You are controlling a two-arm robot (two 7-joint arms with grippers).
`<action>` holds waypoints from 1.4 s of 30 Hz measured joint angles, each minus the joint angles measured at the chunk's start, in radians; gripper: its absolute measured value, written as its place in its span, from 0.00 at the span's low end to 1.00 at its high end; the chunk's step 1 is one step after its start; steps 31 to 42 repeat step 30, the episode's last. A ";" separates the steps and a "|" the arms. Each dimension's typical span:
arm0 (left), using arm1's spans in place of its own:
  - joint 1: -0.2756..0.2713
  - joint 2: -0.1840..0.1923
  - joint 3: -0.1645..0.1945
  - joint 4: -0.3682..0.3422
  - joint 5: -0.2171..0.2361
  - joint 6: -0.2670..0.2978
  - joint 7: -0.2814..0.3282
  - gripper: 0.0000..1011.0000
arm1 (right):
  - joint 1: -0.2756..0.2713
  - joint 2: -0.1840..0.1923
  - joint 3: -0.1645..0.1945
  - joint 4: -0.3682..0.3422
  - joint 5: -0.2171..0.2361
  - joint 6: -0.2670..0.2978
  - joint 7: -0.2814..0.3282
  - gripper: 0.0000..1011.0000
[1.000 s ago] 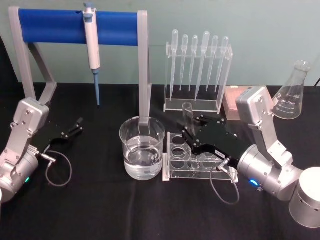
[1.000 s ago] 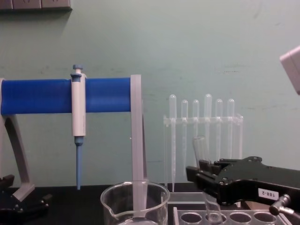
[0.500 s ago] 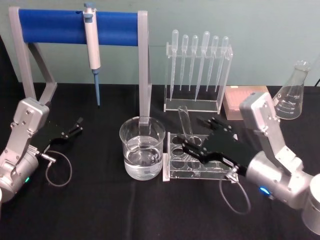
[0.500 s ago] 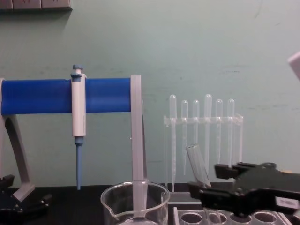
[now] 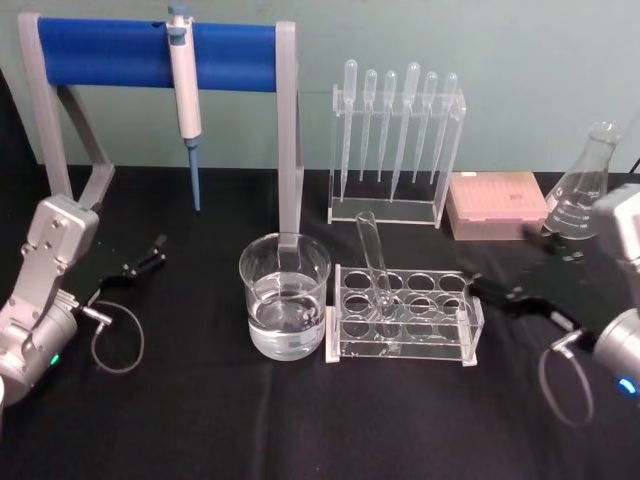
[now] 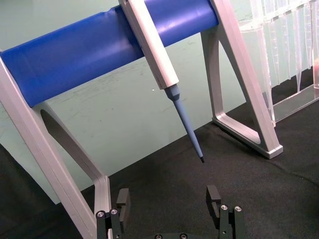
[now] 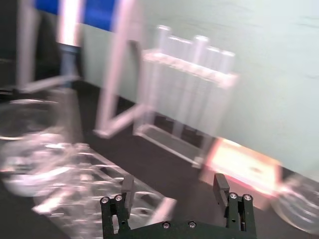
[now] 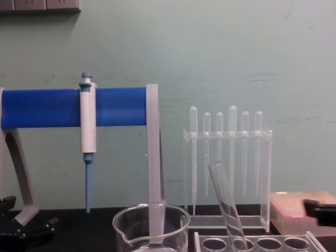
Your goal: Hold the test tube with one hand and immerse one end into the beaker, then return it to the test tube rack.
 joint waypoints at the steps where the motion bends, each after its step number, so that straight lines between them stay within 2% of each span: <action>1: 0.000 0.000 0.000 0.000 0.000 0.000 0.000 0.99 | 0.001 -0.016 0.013 0.034 -0.022 -0.034 -0.030 0.99; 2: 0.000 0.000 0.000 0.000 0.000 0.000 0.000 0.99 | 0.001 -0.016 0.013 0.034 -0.022 -0.034 -0.030 0.99; 8: 0.000 0.000 0.000 0.000 0.000 0.000 0.000 0.99 | 0.020 -0.113 0.045 0.212 -0.094 -0.207 -0.156 0.99; 9: 0.000 0.000 0.000 0.000 0.000 0.000 0.000 0.99 | 0.020 -0.113 0.045 0.212 -0.094 -0.207 -0.156 0.99; 12: 0.000 0.000 0.000 0.000 0.000 0.000 0.000 0.99 | 0.034 -0.157 0.049 0.296 -0.117 -0.272 -0.192 0.99; 14: 0.000 0.000 0.000 0.000 0.000 0.000 0.000 0.99 | 0.038 -0.170 0.049 0.316 -0.123 -0.286 -0.198 0.99; 17: 0.000 0.000 0.000 0.000 0.000 0.000 0.000 0.99 | 0.044 -0.188 0.050 0.338 -0.134 -0.298 -0.205 0.99; 42: 0.000 0.000 0.000 0.000 0.000 0.000 0.000 0.99 | 0.043 -0.185 0.051 0.336 -0.133 -0.299 -0.206 0.99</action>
